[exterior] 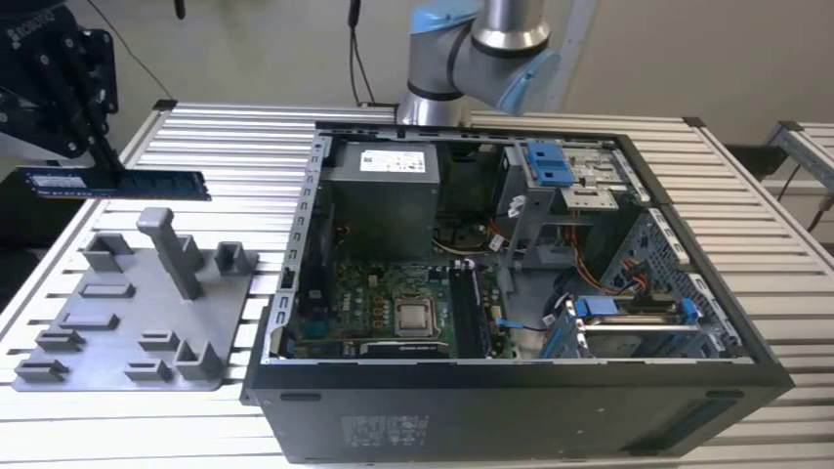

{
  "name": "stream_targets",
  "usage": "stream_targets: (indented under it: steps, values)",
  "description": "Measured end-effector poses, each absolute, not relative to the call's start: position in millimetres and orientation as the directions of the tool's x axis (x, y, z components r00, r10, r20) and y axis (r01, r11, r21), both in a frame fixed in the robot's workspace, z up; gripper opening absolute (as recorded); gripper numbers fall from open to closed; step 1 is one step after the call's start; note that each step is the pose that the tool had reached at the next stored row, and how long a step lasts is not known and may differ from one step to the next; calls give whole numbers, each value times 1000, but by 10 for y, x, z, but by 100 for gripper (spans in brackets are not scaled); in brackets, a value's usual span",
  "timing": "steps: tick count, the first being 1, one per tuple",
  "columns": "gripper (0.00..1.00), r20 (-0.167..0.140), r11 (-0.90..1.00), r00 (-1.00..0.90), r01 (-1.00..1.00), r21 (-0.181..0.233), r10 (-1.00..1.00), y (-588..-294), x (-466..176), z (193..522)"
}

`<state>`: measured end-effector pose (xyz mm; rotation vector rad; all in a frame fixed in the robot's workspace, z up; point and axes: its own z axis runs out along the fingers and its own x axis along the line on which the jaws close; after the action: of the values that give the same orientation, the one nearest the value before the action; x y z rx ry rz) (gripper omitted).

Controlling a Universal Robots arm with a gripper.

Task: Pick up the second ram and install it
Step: 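Pick up the second ram and move it above second insertion slot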

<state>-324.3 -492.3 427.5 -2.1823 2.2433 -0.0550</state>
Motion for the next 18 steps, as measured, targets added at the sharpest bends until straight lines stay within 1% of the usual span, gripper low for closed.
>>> stream_targets:
  steps: [18]
  values:
    - [14,16,27,-28,-999,-33,-999,-4923,-2881,4276]
